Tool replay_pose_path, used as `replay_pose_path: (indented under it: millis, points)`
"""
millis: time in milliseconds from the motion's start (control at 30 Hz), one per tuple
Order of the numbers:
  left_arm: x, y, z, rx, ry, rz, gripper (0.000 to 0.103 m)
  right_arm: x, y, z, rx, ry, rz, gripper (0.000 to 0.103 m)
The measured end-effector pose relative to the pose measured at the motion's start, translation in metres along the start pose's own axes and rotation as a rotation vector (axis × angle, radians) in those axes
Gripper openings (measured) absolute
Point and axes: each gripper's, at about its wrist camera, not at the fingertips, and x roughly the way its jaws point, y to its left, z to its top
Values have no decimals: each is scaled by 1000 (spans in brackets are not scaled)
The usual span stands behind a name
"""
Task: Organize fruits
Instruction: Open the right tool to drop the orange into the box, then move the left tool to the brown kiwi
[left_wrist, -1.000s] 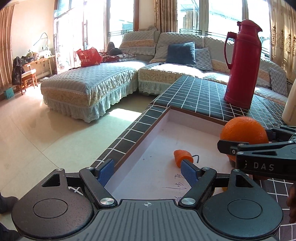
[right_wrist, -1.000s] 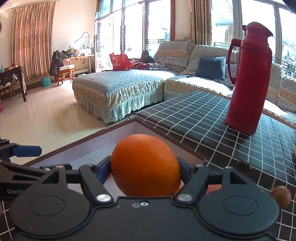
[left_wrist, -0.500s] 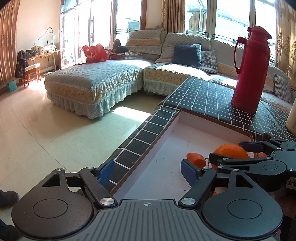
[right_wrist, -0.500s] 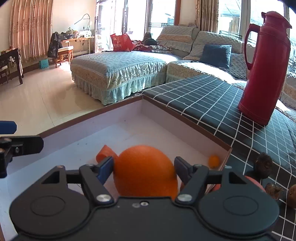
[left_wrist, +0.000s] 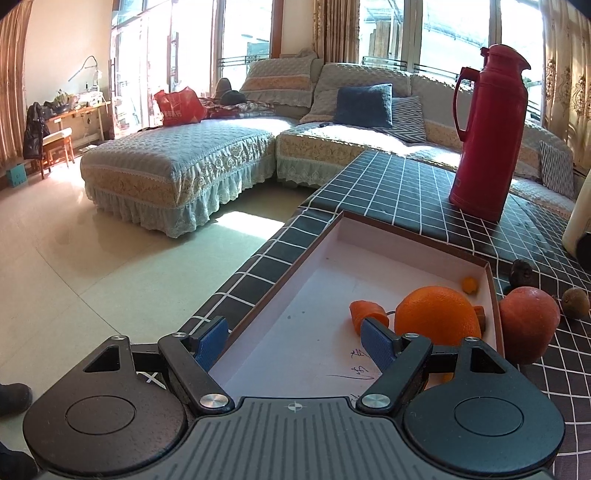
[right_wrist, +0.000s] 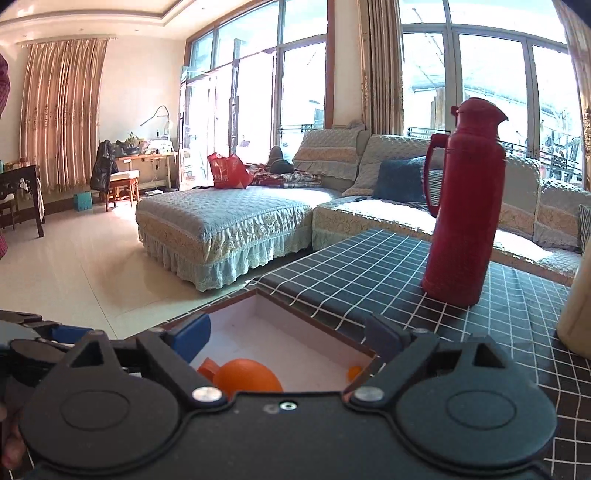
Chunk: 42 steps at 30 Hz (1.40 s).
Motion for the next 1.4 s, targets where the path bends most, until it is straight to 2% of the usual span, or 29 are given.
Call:
replay_pose_path:
  millis: [100, 300, 500, 533, 600, 767, 1100, 1267, 1400]
  points:
    - [-2, -9, -1, 14, -2, -13, 79, -40, -25, -14, 23, -21, -50, 95]
    - [-7, -39, -5, 49, 1, -45, 79, -96, -76, -67, 96, 34, -199, 95]
    - [-19, -79, -13, 110, -9, -82, 79, -135, -122, -119, 310, 41, -322, 95]
    - [-19, -84, -13, 116, -10, -87, 79, -138, -129, -122, 342, 40, -328, 95]
    - [-22, -97, -15, 123, -20, -101, 103, -145, -136, -122, 363, 21, -334, 95]
    - [-34, -126, -20, 170, -53, -126, 103, -160, -143, -129, 364, 1, -341, 95]
    - [-42, -166, -28, 198, -38, -206, 103, -182, -153, -138, 354, -1, -379, 95]
    - [-50, -215, -27, 261, -88, -256, 103, -189, -159, -138, 378, -23, -393, 95]
    - [-42, -271, -23, 291, -100, -306, 103, -193, -163, -141, 370, -22, -409, 95]
